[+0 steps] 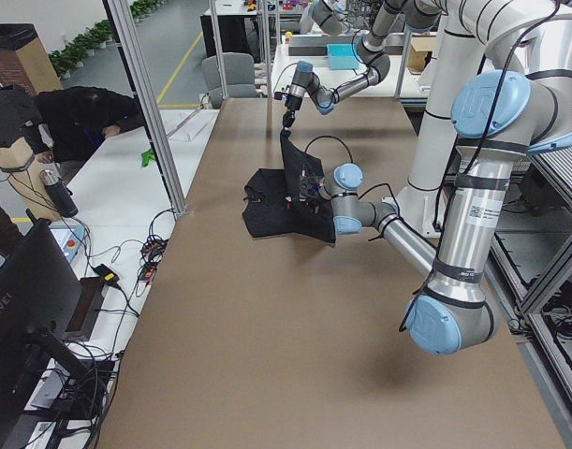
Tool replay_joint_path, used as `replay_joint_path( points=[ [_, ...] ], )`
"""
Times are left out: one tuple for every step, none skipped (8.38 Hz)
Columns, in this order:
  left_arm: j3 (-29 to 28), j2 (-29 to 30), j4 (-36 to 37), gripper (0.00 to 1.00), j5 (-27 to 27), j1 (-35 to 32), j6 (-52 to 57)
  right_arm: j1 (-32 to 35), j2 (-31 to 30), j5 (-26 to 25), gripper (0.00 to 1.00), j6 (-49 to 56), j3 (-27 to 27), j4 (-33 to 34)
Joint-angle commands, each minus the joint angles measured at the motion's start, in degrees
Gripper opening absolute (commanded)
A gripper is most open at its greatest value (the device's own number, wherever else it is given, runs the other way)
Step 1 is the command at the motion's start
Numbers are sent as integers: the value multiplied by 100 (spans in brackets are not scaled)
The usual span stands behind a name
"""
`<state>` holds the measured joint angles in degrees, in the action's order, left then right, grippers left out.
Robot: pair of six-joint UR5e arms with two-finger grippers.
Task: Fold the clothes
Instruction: 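Lift the hem with both grippers and fold it toward the collar, then hold the folded hem with both grippers above the collar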
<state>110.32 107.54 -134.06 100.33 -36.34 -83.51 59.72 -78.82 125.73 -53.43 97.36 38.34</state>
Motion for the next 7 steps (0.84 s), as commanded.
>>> replay_joint_path(
  points=[
    [-475,345,38,0,47,-565,-16,-48,331,-487,0,735,-42,874],
    [-738,485,38,0,48,-645,-7,-48,437,-619,0,911,-51,1164],
    [-1010,643,38,0,-5,-663,2,-57,516,-794,0,1139,-112,1332],
    [-1361,863,21,0,-22,-672,10,-57,595,-909,0,1185,-243,1351],
    [-1808,1117,-32,0,-66,-672,10,-66,796,-1023,0,1177,-453,1342],
    [-2109,1302,-32,0,-275,-672,19,-83,1059,-1172,0,1177,-768,1342],
    [-2242,1339,-32,0,-312,-681,28,-101,1253,-1261,0,1177,-1050,1342]
  ],
)
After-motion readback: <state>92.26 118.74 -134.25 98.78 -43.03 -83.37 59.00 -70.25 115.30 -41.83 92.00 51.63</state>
